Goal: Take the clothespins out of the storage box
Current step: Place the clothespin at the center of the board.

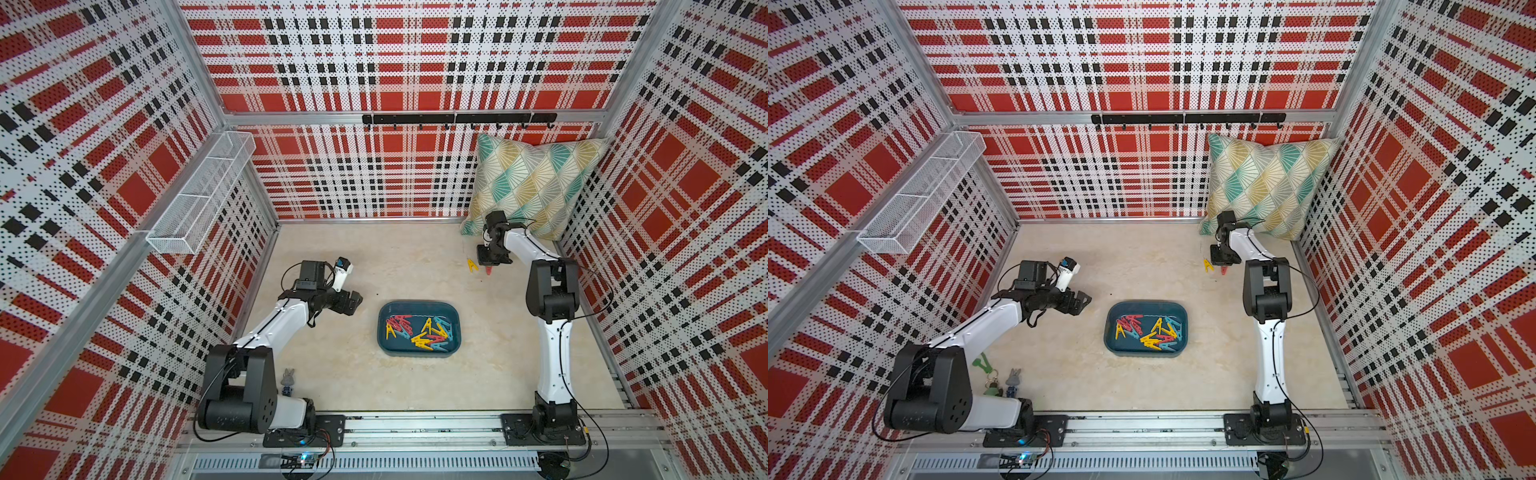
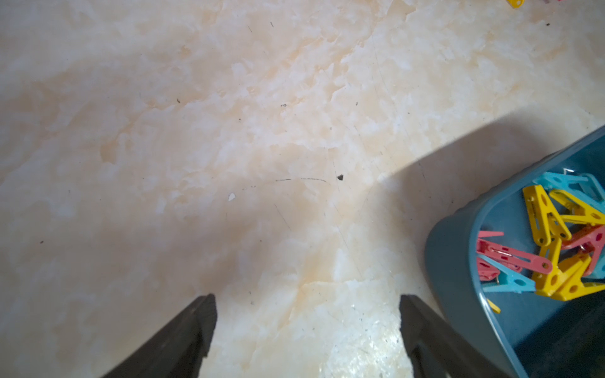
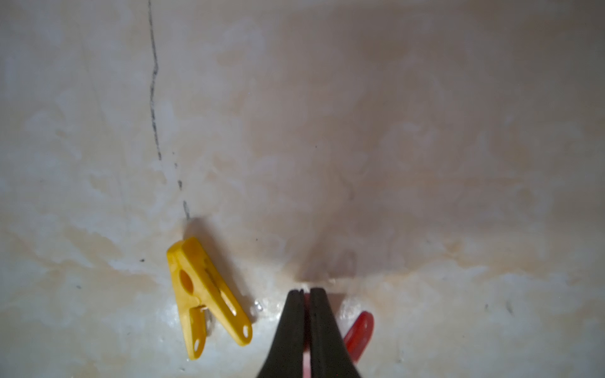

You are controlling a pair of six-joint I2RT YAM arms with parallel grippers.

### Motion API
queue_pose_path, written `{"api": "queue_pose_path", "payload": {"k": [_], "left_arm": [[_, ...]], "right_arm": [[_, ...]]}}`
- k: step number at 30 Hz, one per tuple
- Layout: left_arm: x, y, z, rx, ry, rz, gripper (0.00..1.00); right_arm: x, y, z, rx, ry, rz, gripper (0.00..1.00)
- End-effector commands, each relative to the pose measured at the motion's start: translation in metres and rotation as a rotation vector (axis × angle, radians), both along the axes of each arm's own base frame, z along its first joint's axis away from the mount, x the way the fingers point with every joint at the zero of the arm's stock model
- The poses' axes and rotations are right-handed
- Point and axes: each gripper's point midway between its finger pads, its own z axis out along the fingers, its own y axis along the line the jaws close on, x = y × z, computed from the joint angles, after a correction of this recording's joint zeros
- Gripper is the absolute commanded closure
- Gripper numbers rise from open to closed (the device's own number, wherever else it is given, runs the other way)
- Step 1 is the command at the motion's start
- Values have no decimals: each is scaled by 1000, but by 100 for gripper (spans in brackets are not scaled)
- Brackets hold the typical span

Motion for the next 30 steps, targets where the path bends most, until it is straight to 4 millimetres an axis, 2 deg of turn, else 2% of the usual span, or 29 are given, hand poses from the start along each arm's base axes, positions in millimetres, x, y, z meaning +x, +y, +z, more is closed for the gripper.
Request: {"api": "queue_pose_path", "payload": {"k": [1, 5, 10, 12, 14, 20, 23, 26, 30], "left_arm": [[0, 0, 2, 1, -16, -6, 7], [0, -1, 3, 1, -19, -9, 7], [0, -1, 2, -1, -18, -8, 7], [0, -2, 2, -2, -16, -11, 7], [0, -1, 2, -1, -17, -10, 7], [0, -1, 3, -1, -20, -10, 7], [0, -1, 3, 0, -21, -8, 7], [0, 0, 3, 1, -19, -6, 7], [0, 2, 4, 1, -24, 0, 7]], "right_arm": [[7, 6, -3, 18, -4, 6, 91], [9, 5, -3, 14, -9, 1, 87], [11, 6, 6, 18, -26, 0, 71], [12, 6, 15, 18, -41, 0, 68], [12, 7, 28, 22, -63, -2, 67], [8, 12, 86, 48, -176, -20, 65], [-3, 20, 119, 71, -232, -30, 65], [-26, 36, 147, 101, -269, -35, 63], [-77, 79, 168, 142, -274, 2, 62]]}}
